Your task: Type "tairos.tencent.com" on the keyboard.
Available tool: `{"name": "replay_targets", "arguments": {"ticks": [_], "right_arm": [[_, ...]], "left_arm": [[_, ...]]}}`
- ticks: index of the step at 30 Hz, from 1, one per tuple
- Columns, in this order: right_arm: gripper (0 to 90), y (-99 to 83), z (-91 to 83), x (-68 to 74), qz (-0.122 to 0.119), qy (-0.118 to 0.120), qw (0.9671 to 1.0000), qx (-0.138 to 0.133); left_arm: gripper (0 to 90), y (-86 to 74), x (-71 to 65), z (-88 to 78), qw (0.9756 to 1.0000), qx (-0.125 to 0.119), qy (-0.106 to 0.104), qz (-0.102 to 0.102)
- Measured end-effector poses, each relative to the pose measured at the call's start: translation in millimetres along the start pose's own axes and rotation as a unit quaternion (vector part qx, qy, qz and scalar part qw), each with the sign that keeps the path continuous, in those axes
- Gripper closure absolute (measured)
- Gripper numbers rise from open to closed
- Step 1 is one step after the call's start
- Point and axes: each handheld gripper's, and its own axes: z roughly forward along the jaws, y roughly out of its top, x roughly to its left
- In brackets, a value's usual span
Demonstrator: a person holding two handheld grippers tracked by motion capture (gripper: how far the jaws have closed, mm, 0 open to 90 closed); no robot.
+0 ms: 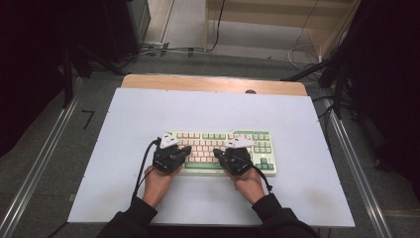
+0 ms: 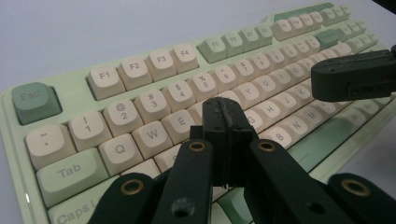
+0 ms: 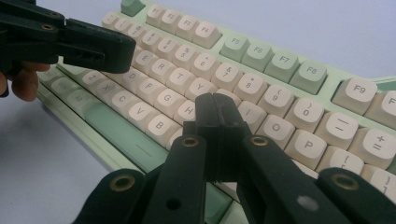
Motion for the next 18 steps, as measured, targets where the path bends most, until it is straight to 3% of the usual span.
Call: {"name": "replay_targets", "arguments": {"ticks": [18], "right_arm": [[87.5,-0.2,-2.2,-4.0,0.004,-0.004,1.0000,-0.002]], "left_arm": [[90.0,-5.4,-7.3,1.5,0.9998,0.018,-0.011,0.007]]}}
